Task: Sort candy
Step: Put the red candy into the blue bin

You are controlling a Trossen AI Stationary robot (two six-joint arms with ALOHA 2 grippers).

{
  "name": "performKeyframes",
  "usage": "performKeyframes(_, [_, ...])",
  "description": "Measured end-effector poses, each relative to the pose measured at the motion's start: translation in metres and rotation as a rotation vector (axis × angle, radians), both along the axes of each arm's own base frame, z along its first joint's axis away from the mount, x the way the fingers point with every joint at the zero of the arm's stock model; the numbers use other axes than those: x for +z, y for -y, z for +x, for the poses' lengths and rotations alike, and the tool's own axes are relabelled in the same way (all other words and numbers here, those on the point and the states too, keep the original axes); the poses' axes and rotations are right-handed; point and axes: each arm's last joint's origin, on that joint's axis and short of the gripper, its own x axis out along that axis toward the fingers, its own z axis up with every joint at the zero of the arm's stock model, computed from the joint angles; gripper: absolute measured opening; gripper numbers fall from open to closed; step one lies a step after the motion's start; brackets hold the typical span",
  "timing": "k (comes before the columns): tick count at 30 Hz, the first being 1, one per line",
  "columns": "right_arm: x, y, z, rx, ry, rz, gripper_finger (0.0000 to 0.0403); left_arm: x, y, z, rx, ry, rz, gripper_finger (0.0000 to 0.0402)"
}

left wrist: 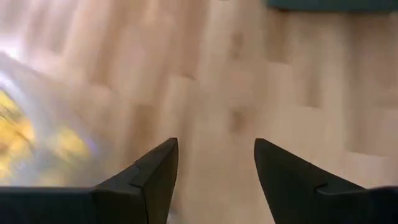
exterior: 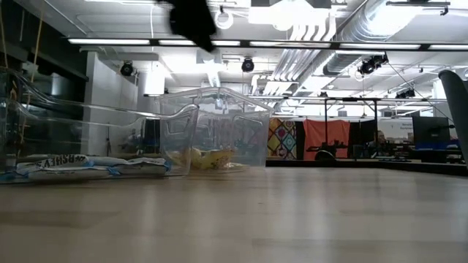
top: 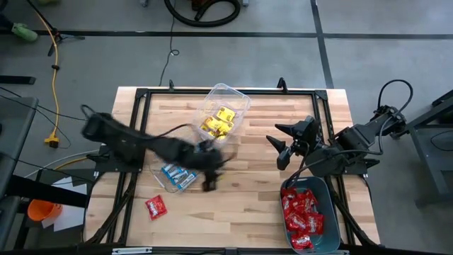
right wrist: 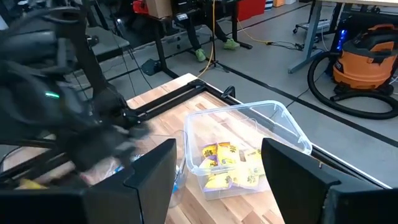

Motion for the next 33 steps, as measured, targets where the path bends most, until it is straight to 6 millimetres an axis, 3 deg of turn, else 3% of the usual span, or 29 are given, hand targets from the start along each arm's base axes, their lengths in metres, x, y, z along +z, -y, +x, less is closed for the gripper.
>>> performKeyframes(5, [-0.001,0.000,0.000,0.000,-0.009,-0.006,0.0232,0.001,0.036,-0.078,0.064,0.145,-0.217,0.0200])
performKeyframes(8, [-0.001,0.000,-0.001,0.000,-0.012,-0.008,0.0232,0.003,0.060,-0.119,0.019,0.162,-0.260,0.0200])
performKeyframes(16, [-0.001,0.000,-0.001,0.005,-0.014,-0.004,0.0232,-0.027,0.115,-0.195,-0.085,-0.172,-0.199,0.0200])
performKeyframes(21, [-0.001,0.000,-0.001,0.004,-0.013,-0.002,0.0232,-0.054,0.148,-0.217,-0.084,-0.209,-0.133,0.0200])
performKeyframes(25, [-0.001,0.000,-0.001,0.001,-0.007,0.007,0.0232,-0.086,0.166,-0.220,-0.085,-0.268,-0.036,0.0200])
performKeyframes(29, [-0.001,0.000,-0.001,-0.004,0.001,0.018,0.0232,-0.116,0.174,-0.219,-0.055,-0.344,0.044,0.0200])
performKeyframes(33, [-0.001,0.000,0.000,-0.004,0.002,0.019,0.0232,-0.146,0.169,-0.220,0.078,-0.455,0.044,0.0200])
